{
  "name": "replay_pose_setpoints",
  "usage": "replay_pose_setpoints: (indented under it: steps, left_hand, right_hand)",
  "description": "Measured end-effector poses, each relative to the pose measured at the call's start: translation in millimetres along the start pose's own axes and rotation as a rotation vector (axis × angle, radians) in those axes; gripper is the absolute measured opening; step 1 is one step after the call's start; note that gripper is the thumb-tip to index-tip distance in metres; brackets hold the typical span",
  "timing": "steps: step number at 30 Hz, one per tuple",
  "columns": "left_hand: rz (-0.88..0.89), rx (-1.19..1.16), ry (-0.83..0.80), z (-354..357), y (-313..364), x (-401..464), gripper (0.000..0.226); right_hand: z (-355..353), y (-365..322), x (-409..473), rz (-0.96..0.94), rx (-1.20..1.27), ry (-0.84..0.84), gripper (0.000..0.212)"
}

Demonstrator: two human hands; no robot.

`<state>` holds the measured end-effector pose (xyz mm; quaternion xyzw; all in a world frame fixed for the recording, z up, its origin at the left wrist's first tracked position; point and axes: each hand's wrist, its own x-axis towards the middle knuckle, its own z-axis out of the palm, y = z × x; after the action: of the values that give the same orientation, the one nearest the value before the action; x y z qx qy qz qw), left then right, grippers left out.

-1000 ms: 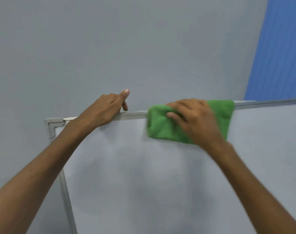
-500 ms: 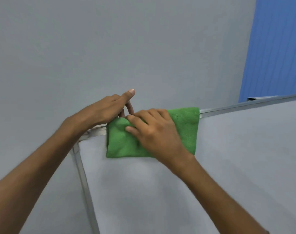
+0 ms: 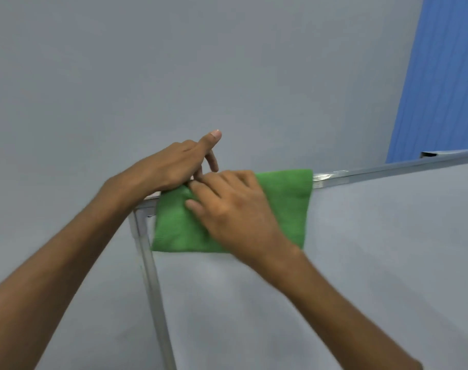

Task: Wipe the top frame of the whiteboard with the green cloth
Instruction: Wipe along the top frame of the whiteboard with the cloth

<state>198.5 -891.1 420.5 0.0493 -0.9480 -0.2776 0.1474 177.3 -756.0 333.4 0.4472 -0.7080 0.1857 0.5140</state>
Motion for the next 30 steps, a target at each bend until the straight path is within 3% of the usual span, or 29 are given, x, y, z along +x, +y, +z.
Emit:
replay_pose_setpoints:
  steps: [4,10,17,20,25,27,30]
  left_hand:
    - [-0.068,-0.014,-0.008,-13.0,-7.1,-1.5,0.076]
    - [-0.057,-0.055,-0.014,-12.7,-16.0,-1.3,0.077]
    - [0.018,-0.029,0.13,-28.9,-21.2,-9.9,0.076]
    - [0.039,-0.019,0.192,-35.4,-20.5,-12.0,0.075]
    - [0.051,-0.055,0.186,-30.5,-10.2,-6.3,0.07]
    - [0.053,-0.04,0.17,-25.6,-8.2,-4.9,0.07]
    - [0.06,-0.021,0.169,-19.9,-10.1,-4.8,0.07]
  right_hand:
    - [-12.0,18.8,-6.8,-0.042,0.054,-0.05,0.027]
    - [-65.4,104.9,-44.6,0.181,-0.109,-0.109,0.029]
    - [-4.0,-24.5,13.2,0.024,0.042,-0.184,0.035]
    - [5.6,-41.9,20.8,0.0,0.095,-0.203,0.039]
    - [-19.2,17.5,-12.7,-0.038,0.061,-0.123,0.032]
    - [-36.8,66.0,-29.3,0.033,-0.043,-0.09,0.03]
    - [-69.7,130.2,-52.3,0.2,-0.173,-0.149,0.045]
